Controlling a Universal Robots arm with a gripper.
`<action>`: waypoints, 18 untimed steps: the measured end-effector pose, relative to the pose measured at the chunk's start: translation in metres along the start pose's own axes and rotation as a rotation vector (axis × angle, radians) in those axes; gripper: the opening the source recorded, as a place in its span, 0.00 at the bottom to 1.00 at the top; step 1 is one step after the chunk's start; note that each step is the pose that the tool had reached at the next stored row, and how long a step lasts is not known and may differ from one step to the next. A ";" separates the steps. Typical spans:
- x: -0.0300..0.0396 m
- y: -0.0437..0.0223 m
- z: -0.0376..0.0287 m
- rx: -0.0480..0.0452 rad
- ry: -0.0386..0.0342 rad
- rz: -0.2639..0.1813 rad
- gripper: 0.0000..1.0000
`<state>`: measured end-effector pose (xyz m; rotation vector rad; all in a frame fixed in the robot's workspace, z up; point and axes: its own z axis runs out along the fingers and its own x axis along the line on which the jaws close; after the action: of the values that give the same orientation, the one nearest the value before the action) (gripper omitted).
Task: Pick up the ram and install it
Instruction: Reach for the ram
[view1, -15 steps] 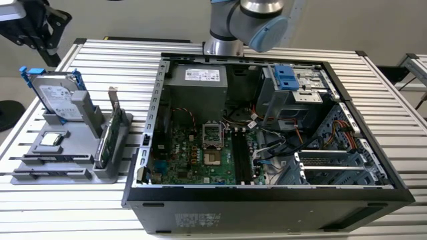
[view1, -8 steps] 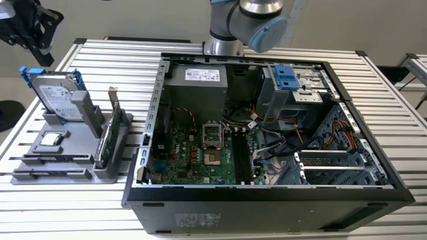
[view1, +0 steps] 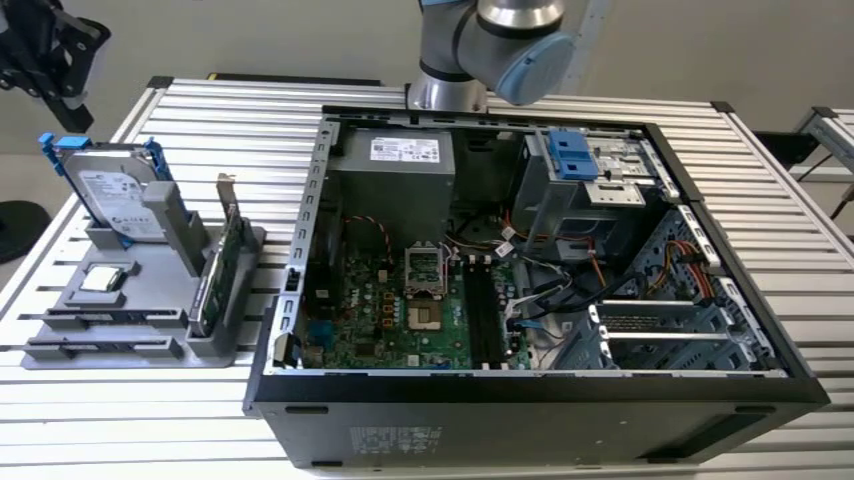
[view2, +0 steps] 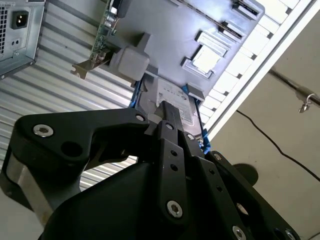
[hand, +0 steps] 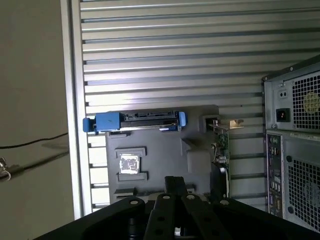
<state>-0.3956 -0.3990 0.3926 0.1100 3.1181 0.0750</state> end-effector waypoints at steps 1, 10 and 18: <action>0.0014 -0.0001 0.0000 0.0000 0.0000 0.000 0.00; 0.0141 -0.0010 -0.0003 0.0000 0.0000 0.000 0.00; 0.0186 -0.0013 -0.0004 0.0000 -0.0001 0.000 0.00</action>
<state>-0.4142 -0.3990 0.3926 0.1098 3.1180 0.0750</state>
